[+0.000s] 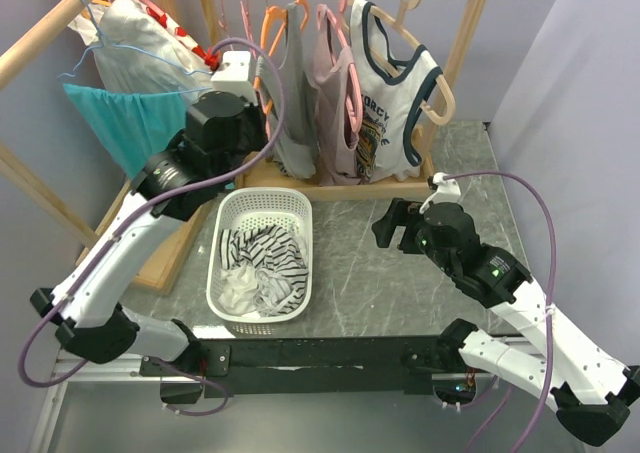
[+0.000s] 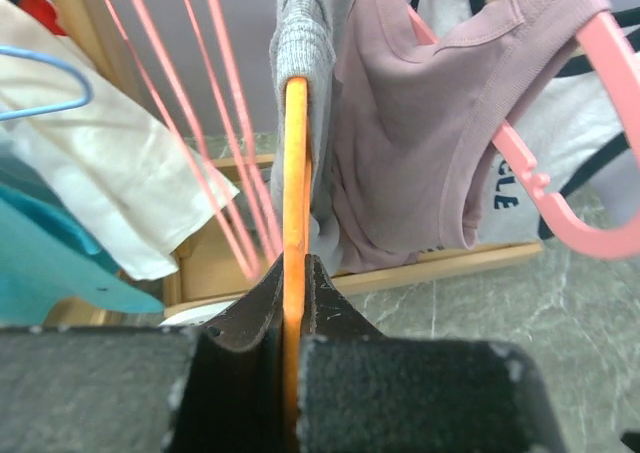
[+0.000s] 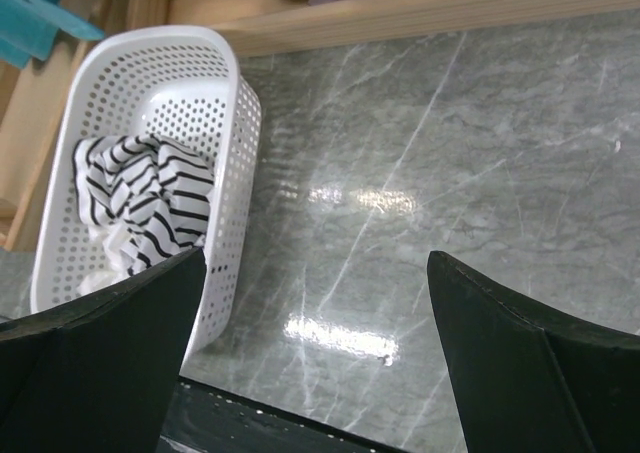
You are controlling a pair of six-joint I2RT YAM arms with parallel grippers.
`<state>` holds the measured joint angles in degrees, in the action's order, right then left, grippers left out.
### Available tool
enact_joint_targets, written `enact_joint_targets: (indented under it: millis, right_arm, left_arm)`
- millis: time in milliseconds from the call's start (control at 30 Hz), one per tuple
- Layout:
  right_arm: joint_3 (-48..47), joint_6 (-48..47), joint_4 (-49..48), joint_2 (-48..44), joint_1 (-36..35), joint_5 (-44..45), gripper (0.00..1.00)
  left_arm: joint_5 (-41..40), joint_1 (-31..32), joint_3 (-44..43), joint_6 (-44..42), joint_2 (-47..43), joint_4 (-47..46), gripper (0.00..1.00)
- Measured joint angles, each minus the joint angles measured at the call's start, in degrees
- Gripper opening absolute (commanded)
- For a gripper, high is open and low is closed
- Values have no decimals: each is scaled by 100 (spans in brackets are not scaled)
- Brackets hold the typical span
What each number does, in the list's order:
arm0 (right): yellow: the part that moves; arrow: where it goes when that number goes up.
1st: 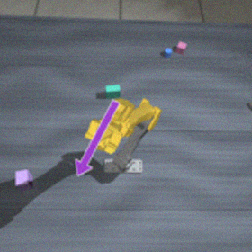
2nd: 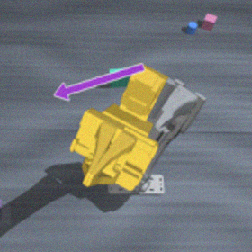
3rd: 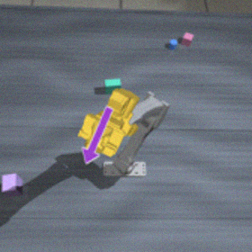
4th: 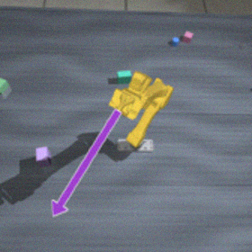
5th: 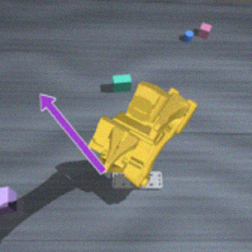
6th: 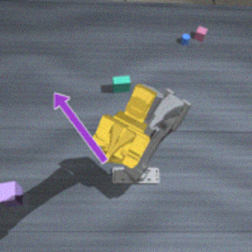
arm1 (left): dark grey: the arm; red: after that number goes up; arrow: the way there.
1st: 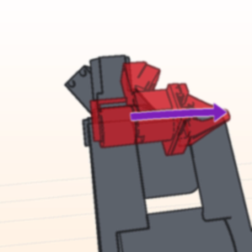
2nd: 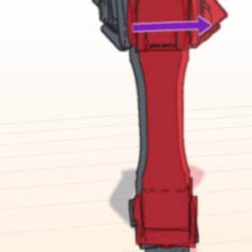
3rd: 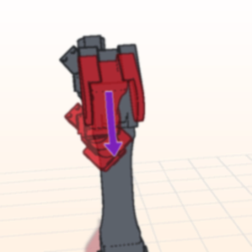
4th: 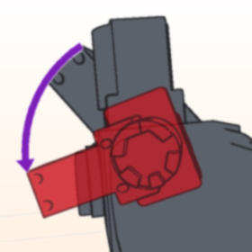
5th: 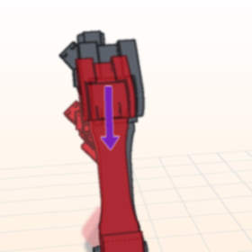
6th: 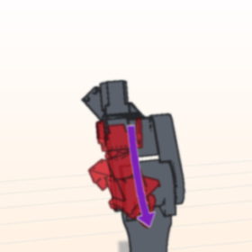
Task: Remove the tank top from the hanger
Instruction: Pick up the hanger from the clothesline.
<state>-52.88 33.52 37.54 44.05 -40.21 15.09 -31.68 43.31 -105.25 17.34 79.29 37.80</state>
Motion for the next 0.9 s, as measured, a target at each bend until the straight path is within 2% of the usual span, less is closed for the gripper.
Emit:
enact_joint_targets:
  millis: [367,500,733,900]
  right_arm:
    - [-149,2,-109,-13,37,-103,100]
    - [-278,2,-114,-125,50,-155,100]
    - [-575,7,-229,-599,52,-339,99]
    - [-702,11,-304,-922,59,-417,96]
  left_arm:
    - [695,0,181,20,-1067,326,1]
    - [1314,0,258,-66,-1416,518,1]
    - [2809,-2,960,-282,-1958,352,1]
    - [3449,-2,1187,-361,-2140,374,1]
